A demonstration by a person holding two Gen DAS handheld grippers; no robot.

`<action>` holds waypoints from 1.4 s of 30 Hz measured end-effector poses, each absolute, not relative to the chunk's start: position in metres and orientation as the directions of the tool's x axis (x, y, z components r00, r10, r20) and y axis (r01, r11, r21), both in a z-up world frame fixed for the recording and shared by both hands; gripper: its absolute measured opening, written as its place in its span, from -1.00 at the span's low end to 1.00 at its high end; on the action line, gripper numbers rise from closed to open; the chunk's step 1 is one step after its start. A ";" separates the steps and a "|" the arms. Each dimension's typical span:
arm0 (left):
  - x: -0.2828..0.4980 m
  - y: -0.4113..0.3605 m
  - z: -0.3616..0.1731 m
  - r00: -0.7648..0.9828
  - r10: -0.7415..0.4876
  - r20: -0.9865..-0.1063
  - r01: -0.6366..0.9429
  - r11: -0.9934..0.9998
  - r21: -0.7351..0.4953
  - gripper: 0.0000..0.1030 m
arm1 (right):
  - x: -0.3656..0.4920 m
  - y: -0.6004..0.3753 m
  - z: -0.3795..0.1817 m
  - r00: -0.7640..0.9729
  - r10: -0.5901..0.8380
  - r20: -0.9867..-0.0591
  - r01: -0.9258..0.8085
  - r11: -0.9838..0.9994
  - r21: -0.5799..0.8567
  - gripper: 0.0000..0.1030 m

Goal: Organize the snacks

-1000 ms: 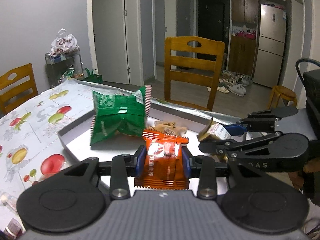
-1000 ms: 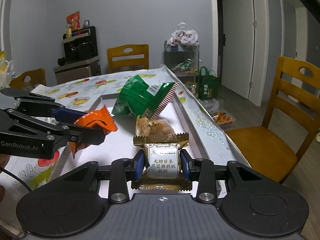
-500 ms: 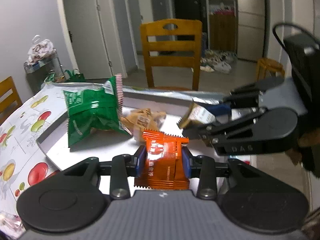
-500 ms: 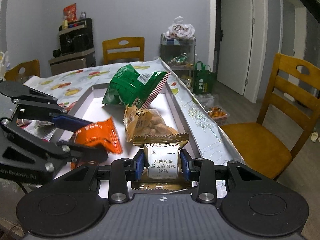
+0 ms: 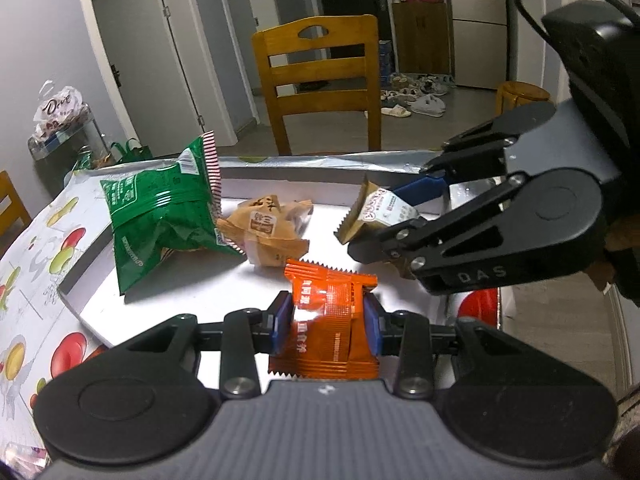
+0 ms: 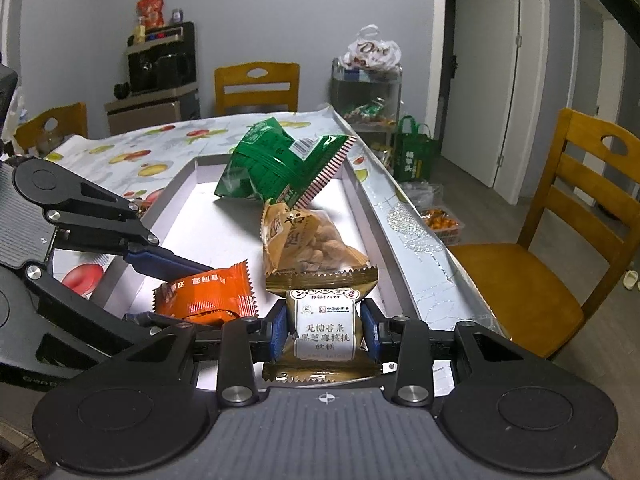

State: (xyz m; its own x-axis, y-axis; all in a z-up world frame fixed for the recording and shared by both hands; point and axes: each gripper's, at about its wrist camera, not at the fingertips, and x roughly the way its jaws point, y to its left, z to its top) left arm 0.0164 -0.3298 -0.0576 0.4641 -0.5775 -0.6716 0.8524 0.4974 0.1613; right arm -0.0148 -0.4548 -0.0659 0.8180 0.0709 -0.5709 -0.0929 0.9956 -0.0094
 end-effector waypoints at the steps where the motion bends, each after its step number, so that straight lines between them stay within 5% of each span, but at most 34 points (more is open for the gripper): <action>1: 0.016 -0.330 -0.058 0.463 -0.578 -0.673 0.854 0.495 0.163 -0.32 | -0.015 -0.455 -0.066 0.817 0.070 -0.572 -0.092 0.996 -0.011 -0.24; 24: 0.017 -0.329 -0.058 0.469 -0.592 -0.655 0.858 0.482 0.179 -0.28 | -0.017 -0.453 -0.063 0.827 0.048 -0.560 -0.075 0.997 -0.024 -0.02; 30: 0.017 -0.322 -0.052 0.488 -0.604 -0.630 0.845 0.507 0.169 0.20 | -0.021 -0.453 -0.057 0.846 0.046 -0.530 -0.066 0.998 -0.018 0.28; 34: 0.016 -0.315 -0.047 0.505 -0.609 -0.611 0.832 0.531 0.160 0.57 | -0.028 -0.453 -0.048 0.880 0.048 -0.472 -0.050 0.999 0.007 0.93; 42: 0.008 -0.288 -0.034 0.545 -0.623 -0.561 0.807 0.571 0.150 0.70 | -0.028 -0.437 -0.036 0.897 0.049 -0.440 -0.055 0.998 -0.002 1.00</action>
